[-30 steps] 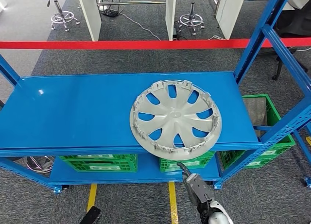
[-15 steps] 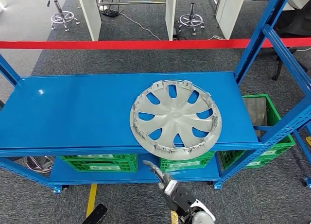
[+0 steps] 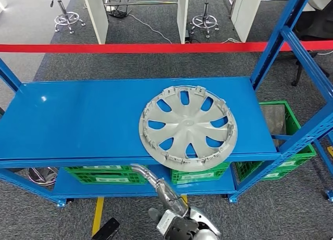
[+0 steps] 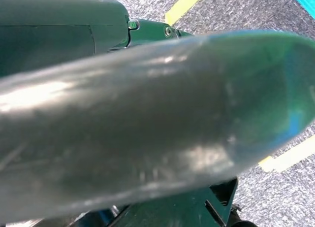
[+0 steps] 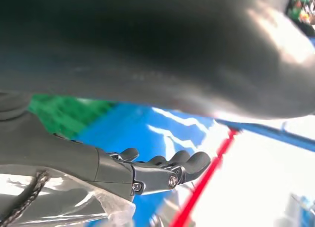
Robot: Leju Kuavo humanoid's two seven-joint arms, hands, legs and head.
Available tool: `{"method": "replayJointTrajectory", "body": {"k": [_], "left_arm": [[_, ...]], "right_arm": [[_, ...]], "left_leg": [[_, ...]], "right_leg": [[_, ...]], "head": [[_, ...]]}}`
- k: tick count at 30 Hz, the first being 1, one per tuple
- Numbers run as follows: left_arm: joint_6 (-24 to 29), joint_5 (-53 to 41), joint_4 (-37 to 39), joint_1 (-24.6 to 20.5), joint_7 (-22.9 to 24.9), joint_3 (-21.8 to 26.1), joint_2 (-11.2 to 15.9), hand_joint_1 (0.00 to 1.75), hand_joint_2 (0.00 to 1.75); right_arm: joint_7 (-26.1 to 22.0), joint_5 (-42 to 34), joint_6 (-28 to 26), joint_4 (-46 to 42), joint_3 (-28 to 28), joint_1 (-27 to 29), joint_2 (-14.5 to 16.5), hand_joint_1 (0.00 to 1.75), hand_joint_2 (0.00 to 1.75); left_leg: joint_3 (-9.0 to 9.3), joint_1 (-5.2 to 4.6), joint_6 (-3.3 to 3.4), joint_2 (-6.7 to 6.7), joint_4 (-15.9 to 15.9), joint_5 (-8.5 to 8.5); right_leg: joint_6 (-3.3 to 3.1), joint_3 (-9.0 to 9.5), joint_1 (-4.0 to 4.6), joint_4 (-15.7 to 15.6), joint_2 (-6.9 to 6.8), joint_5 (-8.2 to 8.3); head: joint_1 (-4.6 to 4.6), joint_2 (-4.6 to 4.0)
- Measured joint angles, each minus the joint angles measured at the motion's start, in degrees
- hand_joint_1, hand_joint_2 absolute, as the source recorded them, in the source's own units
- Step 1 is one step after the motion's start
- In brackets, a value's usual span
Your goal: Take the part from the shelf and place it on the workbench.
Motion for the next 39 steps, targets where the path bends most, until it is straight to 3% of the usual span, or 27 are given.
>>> {"method": "replayJointTrajectory", "body": {"k": [2, 6, 8, 11, 16, 20, 22, 25, 29, 32, 39], "left_arm": [[0.0, -0.01, 0.0, 0.0, 0.01, 0.01, 0.0, 0.0, 0.0], [0.02, -0.03, 0.0, 0.0, 0.01, 0.01, 0.0, 0.0, 0.0], [0.18, -0.05, 0.0, 0.01, 0.0, 0.03, -0.01, 0.0, 0.0], [1.15, 0.18, 0.0, 0.16, -0.44, 0.29, -0.01, 0.0, 0.0], [4.06, 1.61, 0.0, 1.32, -3.11, 1.95, -0.03, 0.0, 0.0], [6.14, 0.9, 0.0, 2.3, -4.35, 2.95, -0.03, 0.0, 0.0], [6.93, 0.49, 0.01, 2.49, -4.6, 3.15, -0.05, 0.0, 0.0], [7.44, 0.37, 0.02, 2.67, -4.7, 3.66, -0.13, 0.0, 0.0], [7.51, 0.34, 0.02, 2.98, -4.58, 4.39, -0.37, 0.0, 0.0], [7.31, 0.25, 0.04, 3.15, -4.38, 4.97, -0.56, 0.0, 0.0], [7.17, 0.18, 0.05, 3.24, -4.28, 5.68, -0.72, 0.0, 0.0]], "right_arm": [[0.13, 0.42, -0.49, -1.6, 0.28, 0.05, -0.3, 0.0, 0.0], [0.03, 1.49, -1.69, -3.58, 0.66, 0.21, -0.76, 0.0, 1.75], [-0.07, 4.57, -5.7, -4.39, 0.72, 0.43, -0.93, 0.0, 1.75], [1.66, 14.03, -16.57, -6.72, 0.47, 1.57, -1.51, 0.0, 1.75], [12.2, 38.26, -33.7, -11.96, -2.37, 5.97, -4.55, 0.0, 1.75], [24.98, 62.55, -37.37, -15.16, -6.98, 10.1, -6.77, 0.0, 1.75], [27.86, 71.09, -37.42, -16.35, -9.61, 11.72, -8.04, 0.0, 1.75], [23.27, 74.21, -37.46, -17.82, -16.23, 14.2, -9.47, 0.0, 1.75], [14.61, 74.46, -37.47, -18.85, -27.29, 18.17, -8.5, 0.0, 1.75], [17.16, 74.53, -37.31, -18.74, -30.69, 20.17, -8.02, 0.0, 1.75], [20.77, 74.55, -37.11, -18.62, -31.39, 21.65, -8.07, 0.0, 1.75]], "left_leg": [[0.0, 0.0, 0.0, 0.0, 0.0, 0.0], [0.0, 0.0, 0.0, 0.0, 0.0, 0.0], [0.01, 0.0, 0.0, 0.0, 0.0, 0.0], [0.0, 0.0, 0.0, 0.0, 0.0, 0.0], [-0.02, -0.02, 0.01, 0.0, 0.0, -0.02], [-0.02, -0.03, 0.01, -0.02, 0.0, -0.04], [0.0, -0.03, 0.01, -0.03, 0.0, -0.07], [0.01, -0.03, 0.01, -0.05, 0.0, -0.08], [0.0, -0.05, 0.01, -0.07, 0.01, -0.08], [-0.01, -0.05, 0.02, -0.06, 0.02, -0.07], [0.01, -0.02, 0.01, -0.06, 0.02, -0.08]], "right_leg": [[0.0, -0.01, 0.0, 0.0, 0.0, 0.0], [0.0, -0.01, 0.0, 0.0, -0.01, 0.0], [0.0, -0.03, 0.0, 0.0, -0.01, 0.0], [0.0, -0.03, 0.0, 0.0, -0.02, 0.0], [0.0, -0.02, -0.01, -0.02, -0.01, -0.01], [0.01, -0.33, -0.02, -0.03, -0.03, -0.02], [0.02, -0.58, -0.02, -0.04, -0.07, -0.03], [0.02, -0.59, -0.02, -0.04, -0.09, -0.04], [0.03, -0.44, -0.03, -0.04, -0.1, -0.03], [0.02, -0.06, -0.03, -0.04, -0.07, -0.02], [0.02, -0.26, 0.0, -0.04, -0.08, -0.03]], "head": [[0.01, 0.0], [-0.01, 0.0], [-0.01, 0.0], [-0.01, 0.0], [0.0, 0.0], [0.0, 0.0], [-0.01, 0.0], [0.0, 0.0], [0.0, 0.0], [-0.01, 0.0], [-0.01, 0.0]]}}
